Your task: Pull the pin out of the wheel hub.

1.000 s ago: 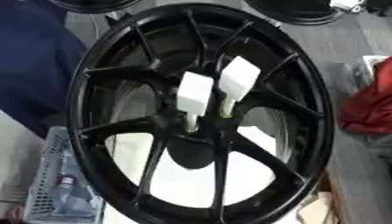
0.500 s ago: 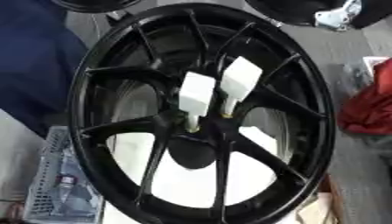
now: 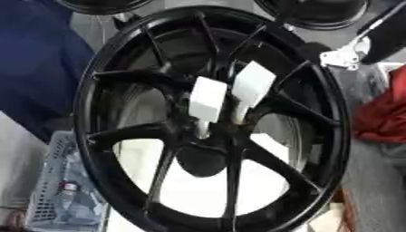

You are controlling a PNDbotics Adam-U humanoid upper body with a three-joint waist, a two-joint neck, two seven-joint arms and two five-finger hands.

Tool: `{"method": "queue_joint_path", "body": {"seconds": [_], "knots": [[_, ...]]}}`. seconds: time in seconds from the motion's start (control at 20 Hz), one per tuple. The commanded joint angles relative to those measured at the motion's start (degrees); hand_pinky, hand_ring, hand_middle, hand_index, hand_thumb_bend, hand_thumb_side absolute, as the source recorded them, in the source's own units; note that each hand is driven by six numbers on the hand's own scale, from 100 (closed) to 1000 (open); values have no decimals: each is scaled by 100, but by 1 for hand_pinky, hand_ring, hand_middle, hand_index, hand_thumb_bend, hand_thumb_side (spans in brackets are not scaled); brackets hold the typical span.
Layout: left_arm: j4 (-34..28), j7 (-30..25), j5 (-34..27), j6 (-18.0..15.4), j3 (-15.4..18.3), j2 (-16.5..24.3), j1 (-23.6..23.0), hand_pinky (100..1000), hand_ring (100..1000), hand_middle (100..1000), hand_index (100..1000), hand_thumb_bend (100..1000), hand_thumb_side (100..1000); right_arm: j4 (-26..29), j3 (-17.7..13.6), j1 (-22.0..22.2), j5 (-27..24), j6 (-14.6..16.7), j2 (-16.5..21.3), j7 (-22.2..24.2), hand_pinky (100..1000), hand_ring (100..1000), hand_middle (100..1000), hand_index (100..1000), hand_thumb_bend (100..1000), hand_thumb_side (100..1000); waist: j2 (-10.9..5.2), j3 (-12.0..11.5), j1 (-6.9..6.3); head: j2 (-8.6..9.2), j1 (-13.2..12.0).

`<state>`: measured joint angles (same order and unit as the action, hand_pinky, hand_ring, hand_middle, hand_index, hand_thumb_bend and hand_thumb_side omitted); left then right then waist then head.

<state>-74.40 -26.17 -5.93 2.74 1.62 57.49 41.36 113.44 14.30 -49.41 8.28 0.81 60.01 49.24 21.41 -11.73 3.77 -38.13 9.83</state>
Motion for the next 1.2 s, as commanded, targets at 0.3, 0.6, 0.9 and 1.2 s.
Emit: {"method": "queue_joint_path", "body": {"seconds": [0.3, 0.6, 0.9, 1.2], "knots": [[-24, -31, 25, -4, 21, 156, 91, 731, 689, 680, 774, 303, 802, 111, 115, -128, -16, 181, 186, 13, 874, 865, 798, 838, 224, 239, -112, -40, -10, 43, 26], [-19, -33, 23, -1, 21, 146, 83, 732, 690, 680, 774, 300, 804, -45, 295, -220, 35, 245, 91, -34, 876, 868, 800, 839, 220, 210, -98, -73, 5, 55, 43], [-23, -14, 11, 3, 40, 142, 68, 732, 690, 680, 773, 297, 805, -201, 397, -264, 112, 316, 29, -27, 876, 869, 801, 838, 225, 199, -30, -105, 28, 65, 44], [-28, 6, 16, 8, 51, 128, 46, 732, 690, 681, 773, 294, 806, -243, 426, -289, 117, 367, -13, -66, 877, 870, 810, 846, 249, 166, 80, -137, 48, 84, 46]]}}
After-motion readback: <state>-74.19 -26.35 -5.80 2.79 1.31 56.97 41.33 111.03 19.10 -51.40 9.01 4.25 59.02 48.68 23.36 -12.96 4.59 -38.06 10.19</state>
